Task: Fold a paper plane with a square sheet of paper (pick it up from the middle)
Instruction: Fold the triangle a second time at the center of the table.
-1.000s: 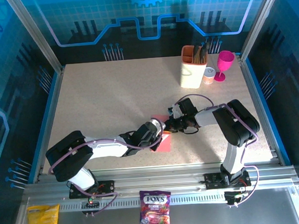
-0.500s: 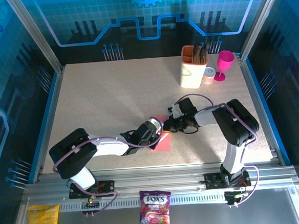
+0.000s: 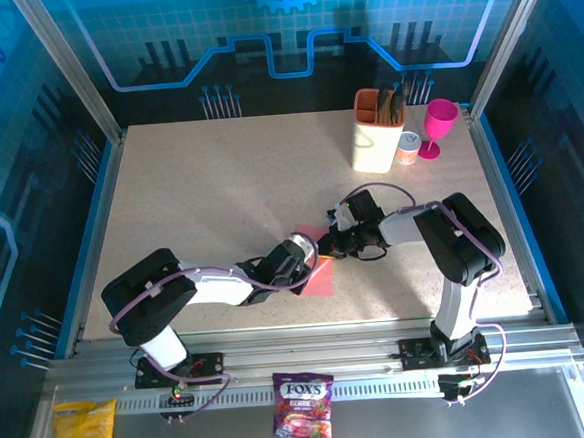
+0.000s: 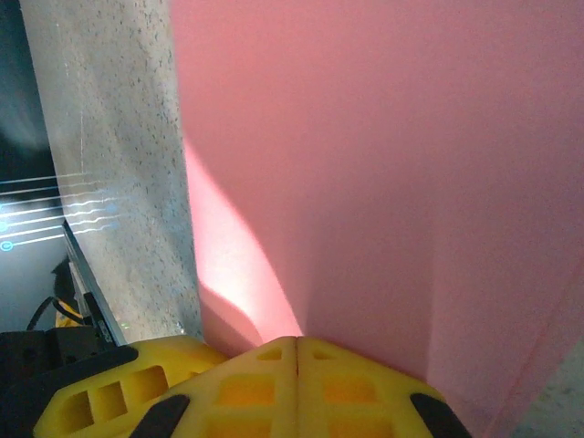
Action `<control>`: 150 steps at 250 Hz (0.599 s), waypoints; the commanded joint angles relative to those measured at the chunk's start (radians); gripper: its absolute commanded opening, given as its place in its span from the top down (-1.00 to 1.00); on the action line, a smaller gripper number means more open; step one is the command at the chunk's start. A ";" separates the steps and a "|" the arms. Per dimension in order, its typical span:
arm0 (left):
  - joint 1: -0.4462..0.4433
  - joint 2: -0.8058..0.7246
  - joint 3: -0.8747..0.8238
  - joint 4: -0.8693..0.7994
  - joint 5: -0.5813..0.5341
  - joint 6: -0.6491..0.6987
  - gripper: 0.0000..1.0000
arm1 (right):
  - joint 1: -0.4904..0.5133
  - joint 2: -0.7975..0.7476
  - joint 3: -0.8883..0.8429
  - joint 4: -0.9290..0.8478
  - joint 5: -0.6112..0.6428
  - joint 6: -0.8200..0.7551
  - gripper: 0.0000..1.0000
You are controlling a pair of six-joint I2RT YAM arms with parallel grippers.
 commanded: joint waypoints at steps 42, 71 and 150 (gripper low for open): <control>0.010 0.021 -0.031 0.027 -0.016 -0.001 1.00 | -0.011 -0.102 0.081 -0.227 0.083 -0.037 0.93; 0.010 0.023 -0.035 0.033 -0.013 -0.003 1.00 | -0.011 -0.187 0.129 -0.274 0.103 -0.035 0.89; 0.011 0.019 -0.037 0.054 -0.033 -0.003 1.00 | 0.096 -0.314 -0.040 -0.176 0.214 0.072 1.00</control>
